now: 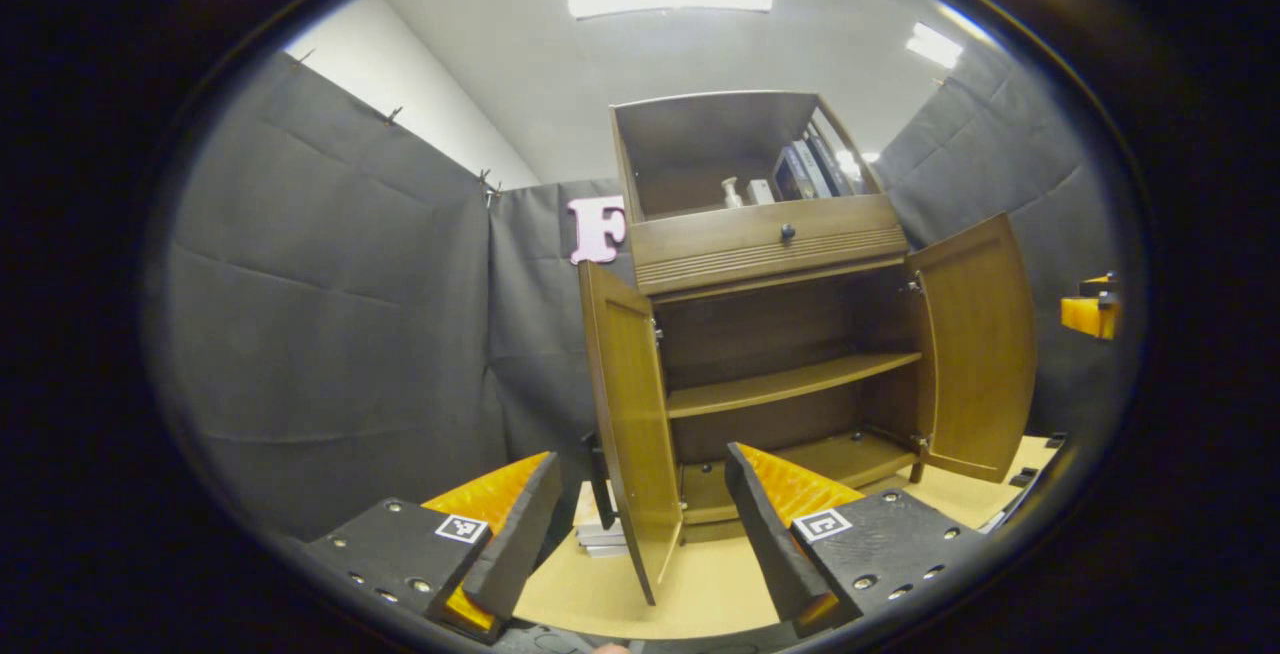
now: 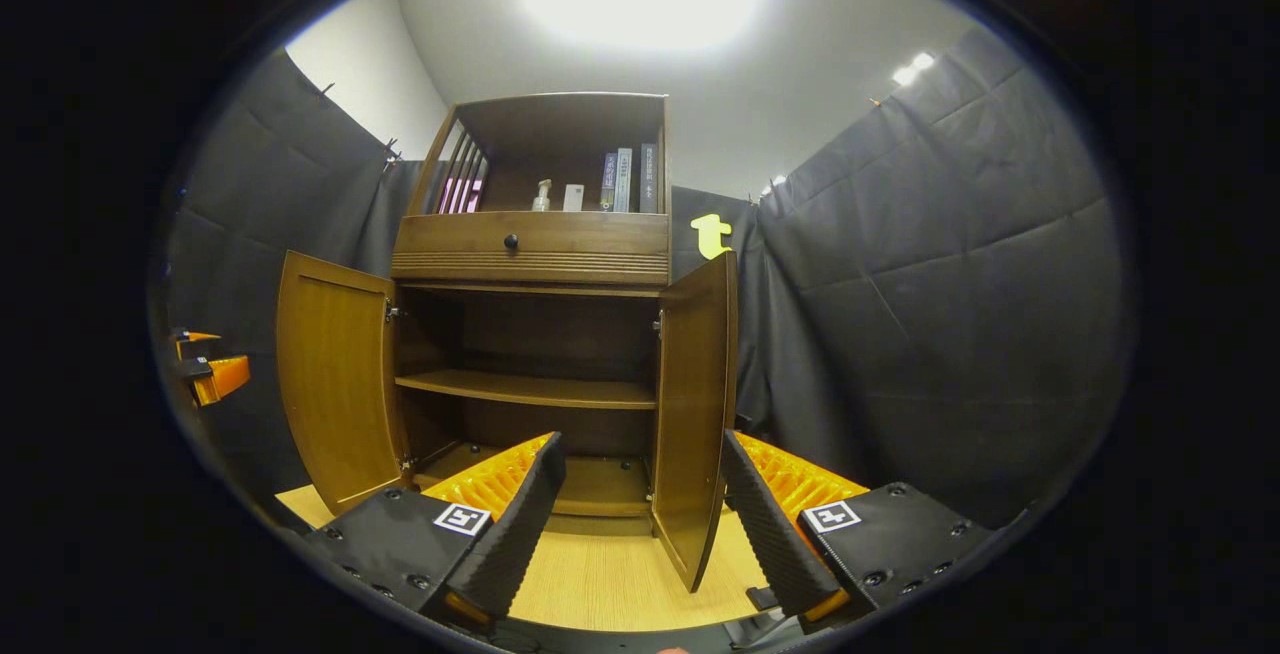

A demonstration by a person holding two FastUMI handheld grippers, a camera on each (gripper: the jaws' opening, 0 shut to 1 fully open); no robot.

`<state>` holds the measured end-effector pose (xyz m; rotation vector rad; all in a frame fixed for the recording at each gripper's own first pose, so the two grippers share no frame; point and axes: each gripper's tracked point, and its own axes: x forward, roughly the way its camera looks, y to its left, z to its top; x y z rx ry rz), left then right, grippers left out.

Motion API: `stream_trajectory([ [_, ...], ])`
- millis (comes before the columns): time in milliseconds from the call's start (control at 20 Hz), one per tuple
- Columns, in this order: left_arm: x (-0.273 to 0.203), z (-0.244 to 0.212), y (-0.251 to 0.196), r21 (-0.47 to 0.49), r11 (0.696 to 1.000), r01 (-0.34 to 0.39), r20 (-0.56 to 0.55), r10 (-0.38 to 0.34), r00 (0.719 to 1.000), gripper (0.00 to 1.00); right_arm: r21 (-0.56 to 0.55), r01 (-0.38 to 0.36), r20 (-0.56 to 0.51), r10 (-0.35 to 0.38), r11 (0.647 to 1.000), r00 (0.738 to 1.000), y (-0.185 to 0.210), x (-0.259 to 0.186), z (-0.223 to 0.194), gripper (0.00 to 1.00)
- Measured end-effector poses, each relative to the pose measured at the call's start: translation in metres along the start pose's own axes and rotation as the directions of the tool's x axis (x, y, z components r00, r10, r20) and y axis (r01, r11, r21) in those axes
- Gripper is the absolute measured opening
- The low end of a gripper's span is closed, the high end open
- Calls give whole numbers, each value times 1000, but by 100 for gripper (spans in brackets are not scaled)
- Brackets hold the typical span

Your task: Open the right door of the double-door shoe cabinet with the right hand, and open the left door with the left hand.

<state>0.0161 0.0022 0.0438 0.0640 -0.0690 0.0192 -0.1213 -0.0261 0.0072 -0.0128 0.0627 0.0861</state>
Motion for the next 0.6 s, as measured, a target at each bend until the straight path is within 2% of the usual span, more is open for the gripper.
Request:
stream_trajectory([
  [600,8,-1,-2,1,1000,2,-4,-2,1000,95,2,1,7,-1,1000,1000,1,8,3,93],
])
